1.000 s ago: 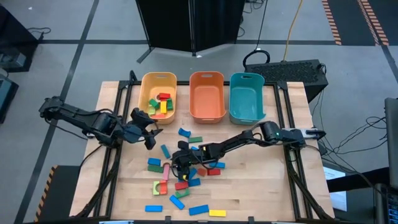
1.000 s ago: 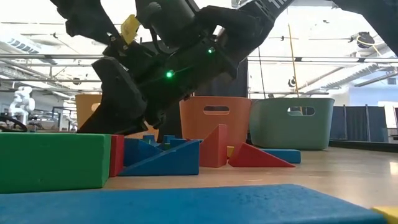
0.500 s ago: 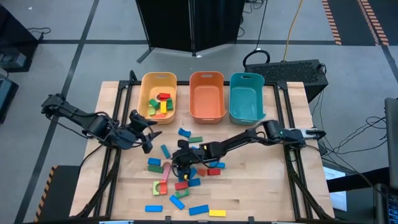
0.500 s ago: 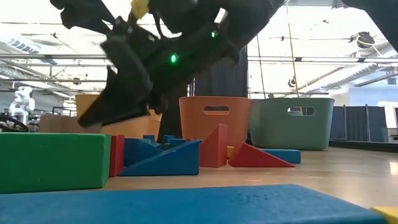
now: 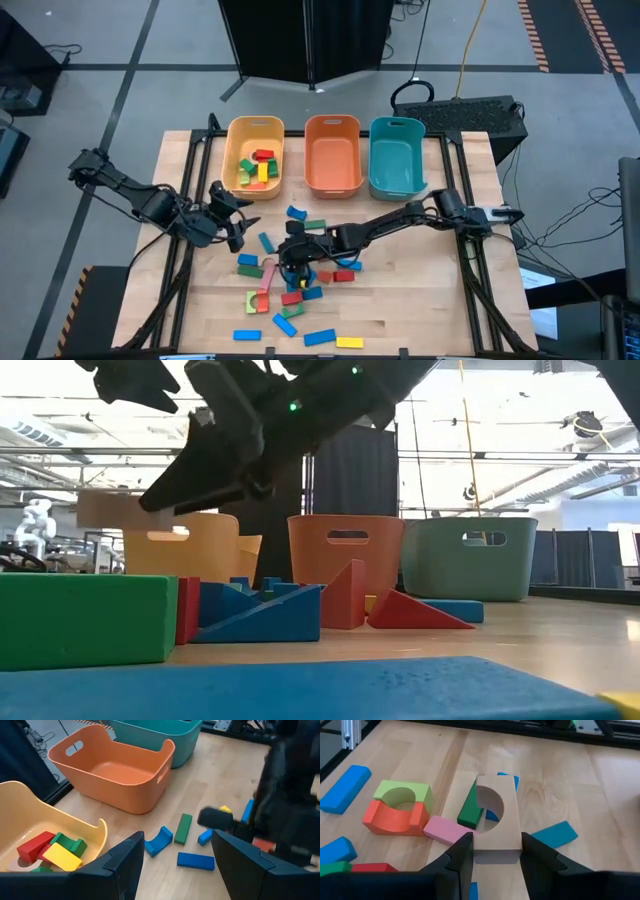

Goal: Sort blocks by size
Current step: Put the gray arch block into the yellow bin

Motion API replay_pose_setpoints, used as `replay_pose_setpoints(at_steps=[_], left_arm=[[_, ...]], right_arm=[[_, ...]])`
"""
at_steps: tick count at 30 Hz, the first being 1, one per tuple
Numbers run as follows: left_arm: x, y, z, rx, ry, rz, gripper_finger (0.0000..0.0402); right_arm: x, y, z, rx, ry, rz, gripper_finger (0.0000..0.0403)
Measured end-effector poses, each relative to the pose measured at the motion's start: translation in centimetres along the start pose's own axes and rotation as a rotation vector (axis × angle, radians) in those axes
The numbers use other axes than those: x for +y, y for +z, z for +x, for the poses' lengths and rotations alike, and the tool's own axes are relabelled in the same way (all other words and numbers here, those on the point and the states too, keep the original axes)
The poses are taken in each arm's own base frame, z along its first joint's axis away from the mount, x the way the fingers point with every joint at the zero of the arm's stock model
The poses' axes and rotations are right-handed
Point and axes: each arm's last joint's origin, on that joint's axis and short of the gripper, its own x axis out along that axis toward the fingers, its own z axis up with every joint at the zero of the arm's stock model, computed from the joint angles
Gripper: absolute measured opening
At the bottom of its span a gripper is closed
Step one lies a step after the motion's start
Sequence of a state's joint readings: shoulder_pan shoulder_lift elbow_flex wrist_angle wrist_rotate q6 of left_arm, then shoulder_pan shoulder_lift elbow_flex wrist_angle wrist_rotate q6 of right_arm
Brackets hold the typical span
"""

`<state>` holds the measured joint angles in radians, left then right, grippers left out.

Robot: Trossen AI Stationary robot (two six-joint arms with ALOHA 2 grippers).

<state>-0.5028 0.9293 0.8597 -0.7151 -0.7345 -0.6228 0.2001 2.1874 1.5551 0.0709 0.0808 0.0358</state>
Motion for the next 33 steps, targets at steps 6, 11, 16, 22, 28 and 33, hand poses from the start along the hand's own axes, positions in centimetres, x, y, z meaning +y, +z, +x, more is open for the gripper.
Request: replay_pose_setpoints(at_steps=[6, 11, 16, 22, 28, 33], left_arm=[[-1.1, -0.6, 0.5, 0.029, -0.006, 0.021, 0.0232], [-2.3, -1.3, 1.3, 0.064, 0.001, 0.086, 0.0232], [-3.6, -2.0, 2.4, 0.084, 0.005, 0.177, 0.0232], [-5.4, -2.2, 3.9, 0.058, -0.023, 0.323, 0.0232], [-7.2, -2.9, 5.6, 0.054, -0.059, 0.530, 0.0232], [-8.3, -3.6, 7.0, 0.052, -0.065, 0.699, 0.0232]], right_arm=[[-0.5, 0.6, -2.7, -0.004, -0.102, -0.029, 0.0121], [-0.7, 0.5, -5.3, -0.083, -0.110, -0.010, 0.0121], [-1.5, -0.6, -7.6, -0.109, -0.111, 0.036, 0.0121], [-2.8, -2.4, -9.5, -0.132, -0.110, 0.092, 0.0121], [-4.0, -2.9, -10.7, -0.180, 0.029, 0.153, 0.0121], [-4.5, -3.1, -10.8, -0.173, 0.135, 0.181, 0.0121]])
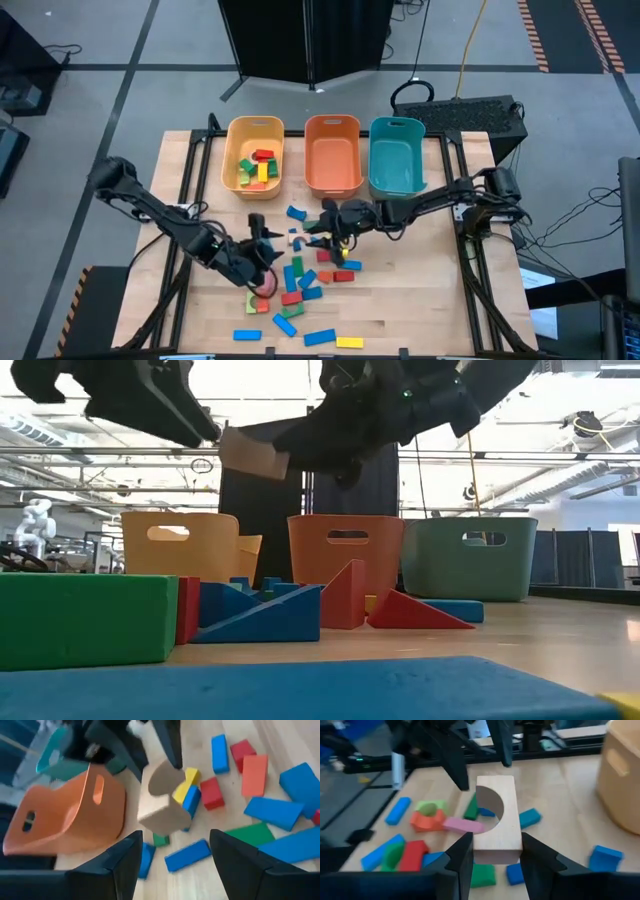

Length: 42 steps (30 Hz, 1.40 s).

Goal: Sort blocks by size
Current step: Put the gray arch block into the yellow bin

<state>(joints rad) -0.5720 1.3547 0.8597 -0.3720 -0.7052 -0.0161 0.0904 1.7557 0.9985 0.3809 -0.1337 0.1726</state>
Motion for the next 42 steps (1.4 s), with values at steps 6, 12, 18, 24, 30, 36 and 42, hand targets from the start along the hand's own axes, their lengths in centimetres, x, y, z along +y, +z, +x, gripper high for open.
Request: replay_pose_setpoints(at_steps=[6, 12, 18, 24, 30, 36, 42], left_arm=[[-0.9, 0.1, 1.1, -0.003, 0.011, 0.136, 0.0232], [-0.9, 0.7, 1.4, -0.044, 0.070, 0.167, 0.0232], [-0.8, 1.0, 1.3, -0.061, 0.094, 0.202, 0.0232], [-0.8, 1.0, 1.3, -0.059, 0.095, 0.254, 0.0232], [-0.8, 1.0, 1.3, -0.053, 0.112, 0.302, 0.0232], [-0.7, 1.0, 1.3, -0.055, 0.129, 0.297, 0.0232], [-1.0, 1.2, 1.1, -0.068, 0.125, 0.320, 0.0197]], right_arm=[[0.0, 0.0, 0.0, 0.013, 0.056, 0.021, 0.0121], [-0.1, 0.0, 0.0, 0.016, 0.072, 0.031, 0.0121], [-0.2, 0.1, -0.1, 0.014, 0.070, 0.043, 0.0121], [-0.1, 0.2, -0.1, 0.004, 0.093, 0.083, 0.0121], [0.2, 0.7, -0.1, -0.028, 0.165, 0.150, 0.0121], [0.1, 0.8, -0.1, -0.036, 0.165, 0.171, 0.0121], [-0.3, 1.0, -0.2, -0.052, 0.158, 0.188, 0.0121]])
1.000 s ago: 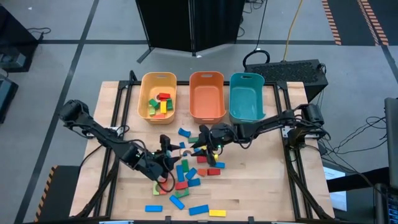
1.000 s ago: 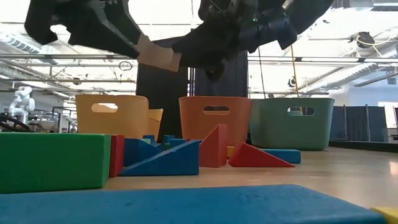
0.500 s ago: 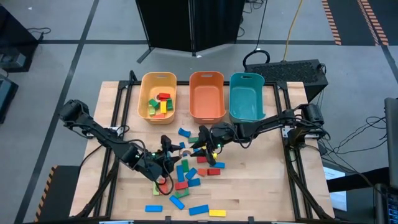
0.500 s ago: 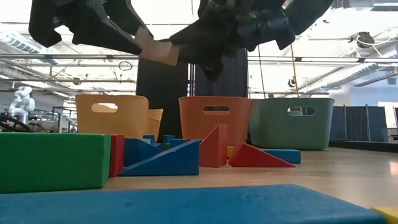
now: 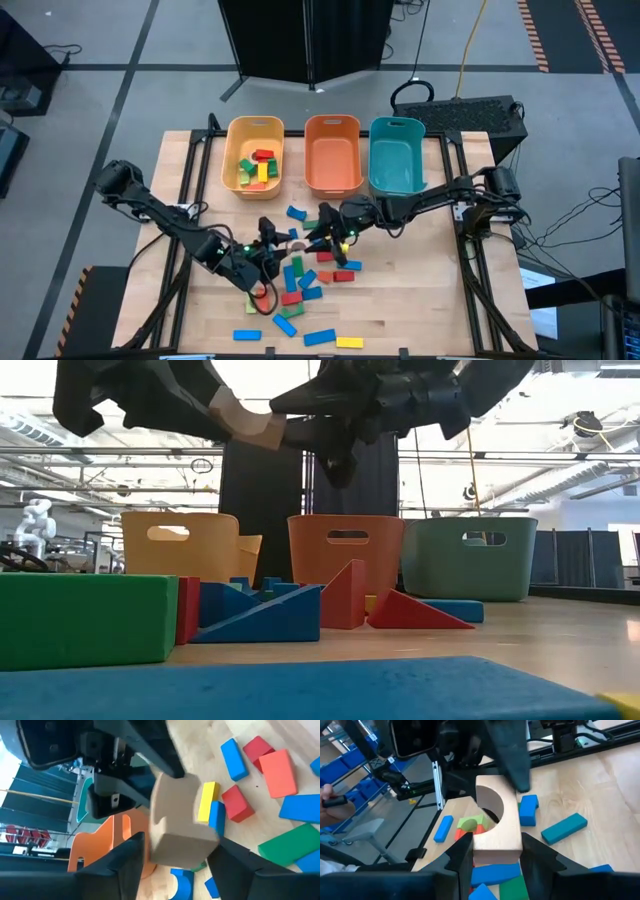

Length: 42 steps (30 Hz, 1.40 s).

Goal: Sort blocks by size
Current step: Put the gray arch block into the yellow bin

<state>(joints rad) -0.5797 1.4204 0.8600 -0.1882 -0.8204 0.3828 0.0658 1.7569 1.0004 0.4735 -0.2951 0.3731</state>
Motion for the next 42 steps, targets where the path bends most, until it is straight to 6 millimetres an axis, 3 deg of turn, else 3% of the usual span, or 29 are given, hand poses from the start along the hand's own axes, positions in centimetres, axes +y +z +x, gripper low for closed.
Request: replay_pose_setpoints(at_steps=[6, 12, 18, 23, 34, 42], left_arm=[[0.0, 0.1, -0.1, -0.006, 0.001, 0.007, 0.0151], [0.1, 0.3, -0.1, -0.021, 0.016, -0.031, 0.0145], [0.8, 0.1, -0.3, -0.002, 0.087, -0.184, 0.0141], [2.6, -0.4, -0.8, 0.005, 0.108, -0.310, 0.0141], [7.9, -5.3, -2.3, 0.216, 0.212, -0.547, 0.0141], [12.2, -9.5, -2.0, 0.380, 0.324, -0.731, 0.0141]], right_arm=[[0.0, 0.0, 0.0, -0.001, 0.005, 0.012, 0.0121], [0.0, 0.0, 0.0, -0.011, -0.006, 0.013, 0.0129], [-0.3, 0.4, 0.0, -0.073, -0.126, -0.029, 0.0187], [-0.7, 0.4, -0.1, -0.104, -0.245, -0.058, 0.0236], [-0.9, 0.2, -0.5, -0.075, -0.352, -0.069, 0.0250], [-0.9, 0.0, -0.5, -0.044, -0.357, -0.065, 0.0247]])
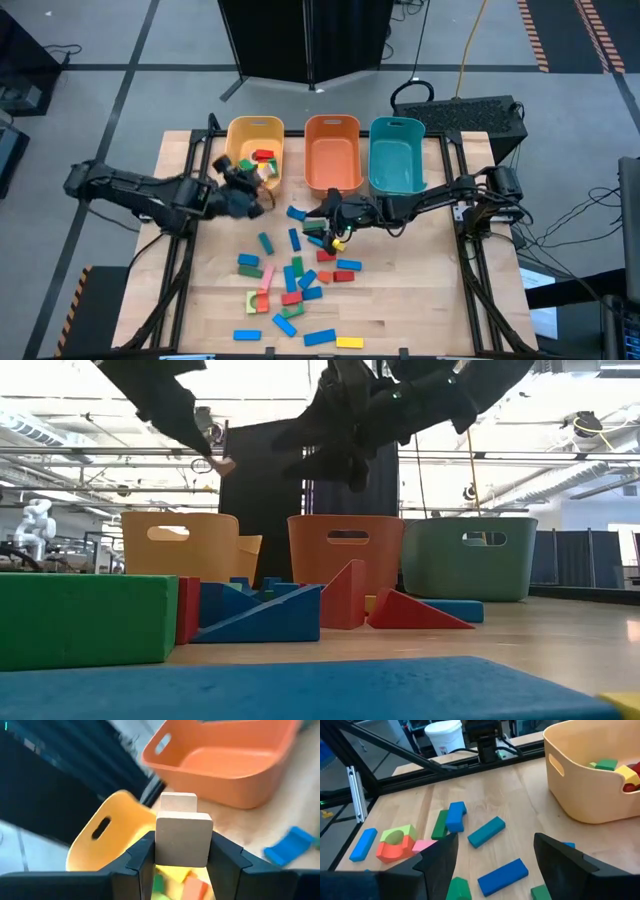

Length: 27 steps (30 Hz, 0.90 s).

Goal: Sort blocks by size
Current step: Put the gray arch block into the yellow bin

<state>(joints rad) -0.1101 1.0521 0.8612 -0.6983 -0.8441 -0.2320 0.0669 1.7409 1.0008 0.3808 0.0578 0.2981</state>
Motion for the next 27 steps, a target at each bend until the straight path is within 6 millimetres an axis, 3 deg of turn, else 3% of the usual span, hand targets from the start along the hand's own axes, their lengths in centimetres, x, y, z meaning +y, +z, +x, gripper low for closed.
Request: replay_pose_setpoints(at_steps=[7, 17, 27], left_arm=[[3.6, -0.1, 3.5, 0.152, -0.004, -0.159, 0.0141], [8.1, -1.9, 8.6, 0.383, -0.112, -0.388, 0.0141], [9.4, -3.9, 12.3, 0.549, -0.105, -0.403, 0.0141]], right_arm=[[-0.1, -0.2, 0.0, 0.021, -0.005, -0.009, 0.0247], [-0.2, -0.9, -0.1, 0.097, -0.024, -0.021, 0.0247], [-0.2, -1.1, -0.1, 0.117, -0.029, -0.030, 0.0247]])
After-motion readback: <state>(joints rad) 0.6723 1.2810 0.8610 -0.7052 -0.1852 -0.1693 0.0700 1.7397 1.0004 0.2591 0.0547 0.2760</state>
